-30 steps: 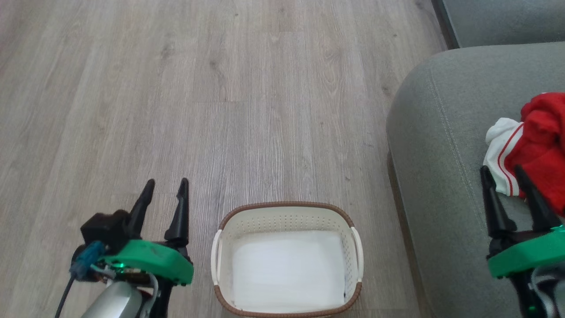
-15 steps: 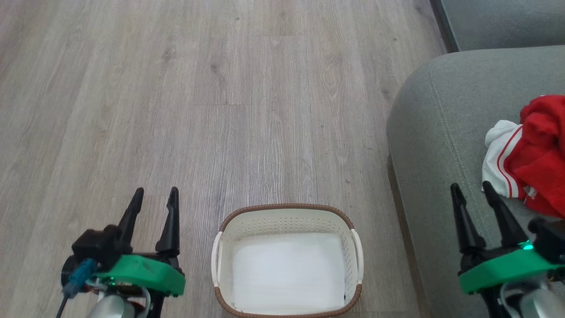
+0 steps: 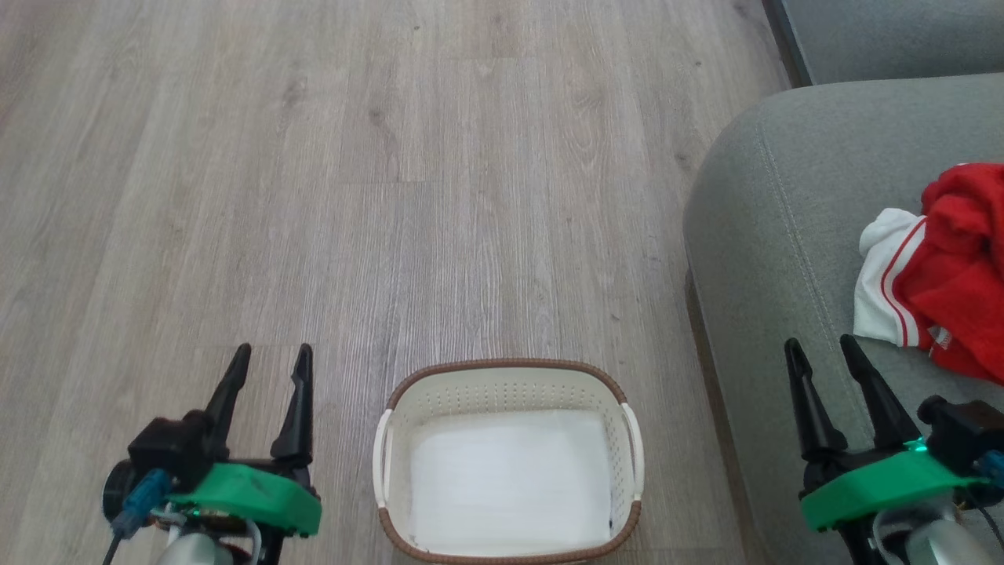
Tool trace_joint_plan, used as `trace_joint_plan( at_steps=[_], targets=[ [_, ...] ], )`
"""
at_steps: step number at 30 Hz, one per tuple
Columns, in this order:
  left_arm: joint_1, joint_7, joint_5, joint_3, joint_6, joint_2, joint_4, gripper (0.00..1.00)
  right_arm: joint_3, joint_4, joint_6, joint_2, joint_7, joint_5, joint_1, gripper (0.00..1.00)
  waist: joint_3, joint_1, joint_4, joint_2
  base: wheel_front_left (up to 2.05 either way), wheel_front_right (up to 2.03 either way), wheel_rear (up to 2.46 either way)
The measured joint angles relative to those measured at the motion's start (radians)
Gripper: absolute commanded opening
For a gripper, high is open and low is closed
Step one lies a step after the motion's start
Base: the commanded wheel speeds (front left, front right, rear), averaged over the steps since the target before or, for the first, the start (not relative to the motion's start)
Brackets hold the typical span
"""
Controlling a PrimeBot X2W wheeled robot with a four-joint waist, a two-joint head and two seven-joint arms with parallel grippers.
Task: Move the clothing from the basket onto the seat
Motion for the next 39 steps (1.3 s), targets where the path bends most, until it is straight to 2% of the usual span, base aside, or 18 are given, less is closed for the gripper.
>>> trace_joint_plan(
  at_steps=[20, 21, 26, 39],
  targets=[
    [0.0, 0.0, 0.083, 0.09, -0.072, -0.069, 0.047, 1.0, 0.009, 0.012, 0.0, 0.002, -0.003, 0.0, -0.008, 1.0, -0.012, 0.0, -0.003, 0.0, 0.0, 0.0, 0.0],
    [0.0, 0.0, 0.083, 0.092, -0.074, -0.07, 0.05, 0.0, 0.009, 0.015, 0.0, 0.003, -0.003, 0.0, -0.008, 0.0, -0.012, 0.0, -0.003, 0.0, 0.0, 0.0, 0.0],
    [0.039, 0.004, 0.081, 0.09, -0.074, -0.073, 0.125, 0.0, 0.022, 0.091, 0.0, 0.014, 0.002, 0.004, 0.023, 0.0, -0.013, 0.0, -0.003, 0.0, 0.0, 0.0, 0.0],
    [0.053, 0.04, -0.048, 0.101, -0.077, -0.083, 0.128, 0.0, 0.012, 0.095, 0.0, 0.032, 0.03, 0.114, 0.032, 0.0, -0.014, 0.0, -0.004, 0.0, 0.0, 0.0, 0.0]
  ],
)
